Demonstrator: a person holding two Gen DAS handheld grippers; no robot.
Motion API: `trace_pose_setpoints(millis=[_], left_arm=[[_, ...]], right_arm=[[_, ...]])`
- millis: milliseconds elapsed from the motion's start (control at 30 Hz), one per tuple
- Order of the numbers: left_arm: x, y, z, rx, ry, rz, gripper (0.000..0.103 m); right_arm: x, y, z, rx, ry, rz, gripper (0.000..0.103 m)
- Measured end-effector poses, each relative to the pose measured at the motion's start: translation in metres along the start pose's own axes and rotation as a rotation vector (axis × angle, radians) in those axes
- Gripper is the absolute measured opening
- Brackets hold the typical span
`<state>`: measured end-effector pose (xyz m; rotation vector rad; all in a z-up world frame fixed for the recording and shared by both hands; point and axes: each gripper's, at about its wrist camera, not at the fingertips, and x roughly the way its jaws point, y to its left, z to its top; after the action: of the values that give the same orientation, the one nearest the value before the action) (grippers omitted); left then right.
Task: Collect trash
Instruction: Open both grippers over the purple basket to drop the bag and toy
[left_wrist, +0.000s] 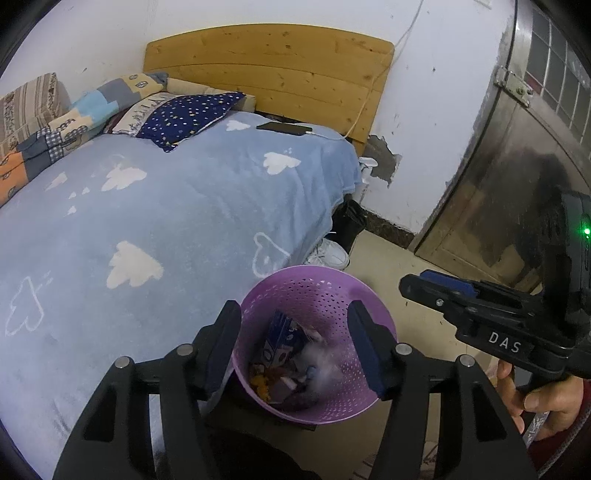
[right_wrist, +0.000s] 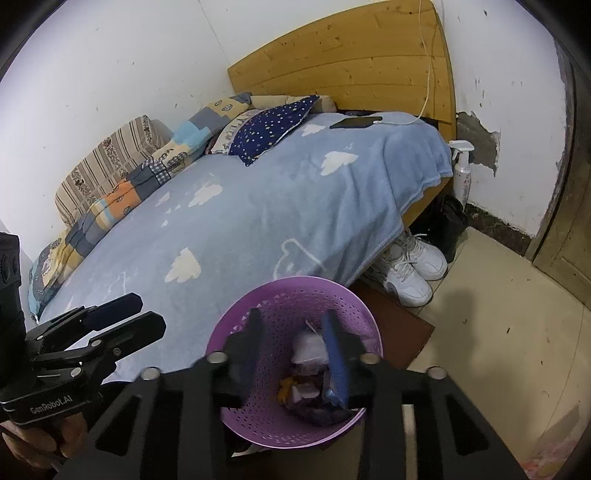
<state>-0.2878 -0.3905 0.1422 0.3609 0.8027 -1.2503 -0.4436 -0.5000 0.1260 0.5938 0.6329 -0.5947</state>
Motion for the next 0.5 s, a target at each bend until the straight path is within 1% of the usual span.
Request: trace_pose_setpoints(millis=[33, 67, 100, 133, 200, 233, 267, 333, 400, 433, 500], left_arm=[[-0.003, 0.002, -0.001, -0.005, -0.005, 0.005, 0.061], [-0.007, 0.005, -0.003, -0.011, -0.013, 0.010, 0.064], [-0.012, 0.008, -0.005, -0.017, -0.022, 0.019, 0.070], [-0.018, 0.012, -0.008, -0.023, -0.037, 0.034, 0.072], [-0.030, 0.017, -0.012, -0.029, -0.066, 0.061, 0.078], [-0.037, 0.019, -0.014, -0.029, -0.081, 0.072, 0.080], [-0.046, 0.023, -0.016, -0.032, -0.100, 0.093, 0.085], [-0.063, 0.029, -0.022, -0.045, -0.137, 0.131, 0.090], [-0.081, 0.036, -0.029, -0.065, -0.178, 0.169, 0.099], [-0.091, 0.040, -0.033, -0.079, -0.197, 0.192, 0.099], [-0.109, 0.046, -0.043, -0.091, -0.235, 0.214, 0.101]], right_arm=[[-0.001, 0.002, 0.000, -0.005, -0.002, -0.003, 0.040], [-0.003, 0.004, -0.001, -0.014, -0.003, -0.007, 0.042], [-0.004, 0.007, -0.001, -0.024, -0.005, -0.014, 0.047], [-0.006, 0.010, -0.002, -0.034, -0.008, -0.024, 0.051], [-0.012, 0.018, -0.006, -0.054, -0.021, -0.062, 0.068], [-0.015, 0.022, -0.008, -0.064, -0.033, -0.087, 0.071], [-0.019, 0.029, -0.011, -0.081, -0.051, -0.133, 0.075], [-0.024, 0.039, -0.017, -0.100, -0.075, -0.204, 0.079], [-0.030, 0.049, -0.024, -0.100, -0.101, -0.275, 0.084], [-0.033, 0.055, -0.029, -0.092, -0.118, -0.310, 0.086], [-0.040, 0.063, -0.036, -0.084, -0.147, -0.374, 0.091]])
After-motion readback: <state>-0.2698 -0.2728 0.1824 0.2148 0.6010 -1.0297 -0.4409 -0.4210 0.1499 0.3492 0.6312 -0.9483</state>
